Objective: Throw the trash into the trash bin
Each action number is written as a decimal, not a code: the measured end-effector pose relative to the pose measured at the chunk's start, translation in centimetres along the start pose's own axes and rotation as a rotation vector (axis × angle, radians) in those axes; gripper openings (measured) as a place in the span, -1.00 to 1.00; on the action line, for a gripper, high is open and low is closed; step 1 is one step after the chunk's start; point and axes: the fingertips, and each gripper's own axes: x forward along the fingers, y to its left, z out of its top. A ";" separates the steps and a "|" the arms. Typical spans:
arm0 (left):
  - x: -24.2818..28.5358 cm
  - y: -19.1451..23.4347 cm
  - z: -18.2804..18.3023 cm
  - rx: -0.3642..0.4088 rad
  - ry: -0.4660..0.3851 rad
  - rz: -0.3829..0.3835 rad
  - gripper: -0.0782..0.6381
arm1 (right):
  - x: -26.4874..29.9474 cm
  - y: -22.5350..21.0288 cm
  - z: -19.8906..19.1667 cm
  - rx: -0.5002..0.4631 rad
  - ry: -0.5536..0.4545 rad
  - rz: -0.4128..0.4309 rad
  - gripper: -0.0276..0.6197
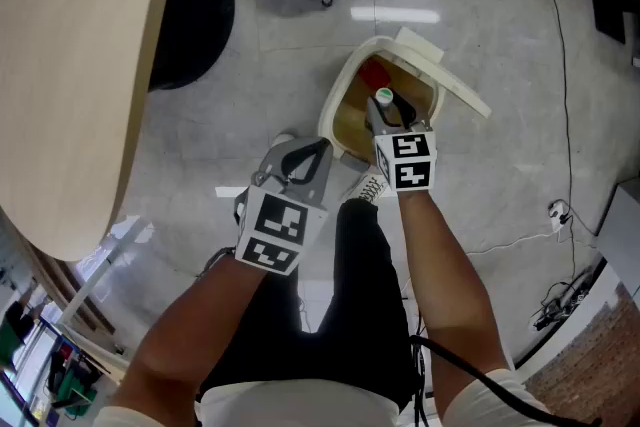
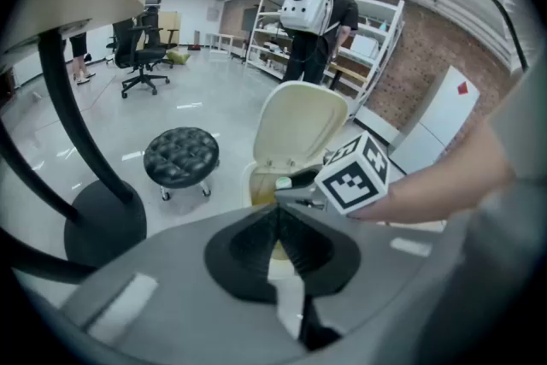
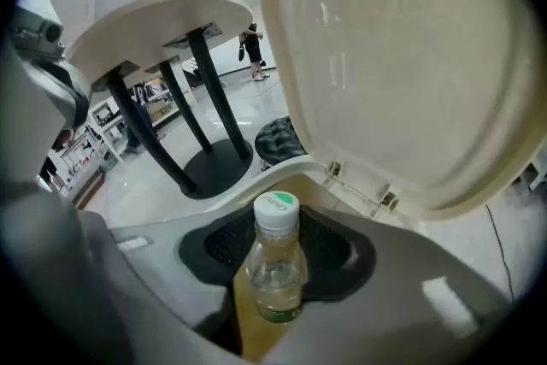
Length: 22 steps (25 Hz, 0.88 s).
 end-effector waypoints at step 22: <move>0.8 -0.5 -2.5 -0.012 0.012 -0.033 -0.76 | 3.7 0.1 -4.6 -0.086 0.237 -0.030 -0.22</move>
